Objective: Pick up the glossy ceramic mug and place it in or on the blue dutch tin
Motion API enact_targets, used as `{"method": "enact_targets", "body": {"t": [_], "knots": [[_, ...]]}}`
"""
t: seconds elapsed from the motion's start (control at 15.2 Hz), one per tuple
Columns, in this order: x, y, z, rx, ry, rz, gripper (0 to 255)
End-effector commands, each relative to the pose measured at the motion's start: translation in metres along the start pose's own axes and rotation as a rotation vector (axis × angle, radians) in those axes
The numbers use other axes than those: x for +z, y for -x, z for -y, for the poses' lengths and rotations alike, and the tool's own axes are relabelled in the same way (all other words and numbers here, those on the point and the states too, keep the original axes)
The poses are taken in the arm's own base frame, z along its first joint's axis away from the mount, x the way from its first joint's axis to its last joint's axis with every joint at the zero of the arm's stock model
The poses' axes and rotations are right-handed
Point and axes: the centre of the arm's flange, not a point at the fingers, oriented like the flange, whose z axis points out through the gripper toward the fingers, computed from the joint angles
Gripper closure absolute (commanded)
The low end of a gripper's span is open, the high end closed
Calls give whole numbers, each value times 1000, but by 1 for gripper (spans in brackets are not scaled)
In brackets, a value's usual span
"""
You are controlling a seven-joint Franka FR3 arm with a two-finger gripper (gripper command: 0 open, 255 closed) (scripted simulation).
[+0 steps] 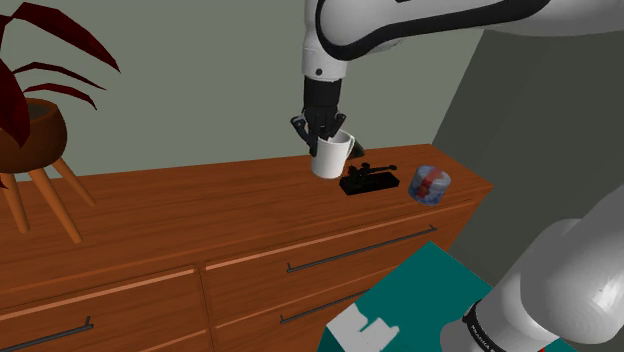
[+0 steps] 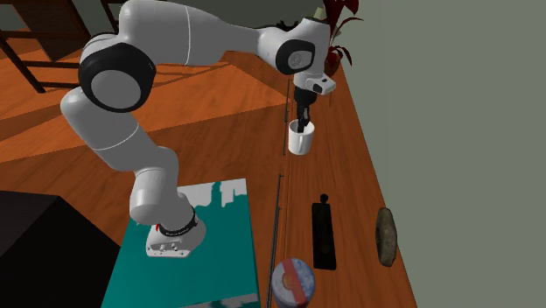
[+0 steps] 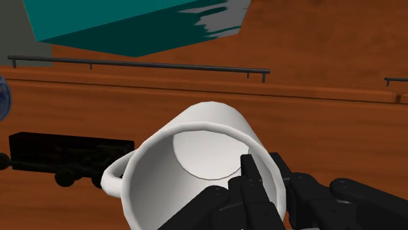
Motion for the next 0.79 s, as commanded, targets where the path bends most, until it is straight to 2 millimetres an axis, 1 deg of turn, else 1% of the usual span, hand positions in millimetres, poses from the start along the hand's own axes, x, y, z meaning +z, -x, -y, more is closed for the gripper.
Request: {"method": "enact_targets", "body": {"t": [0.0, 0.73], "knots": [[-8, 1, 0, 0, 0, 0, 255], [-7, 21, -144, 0, 0, 0, 255]]}}
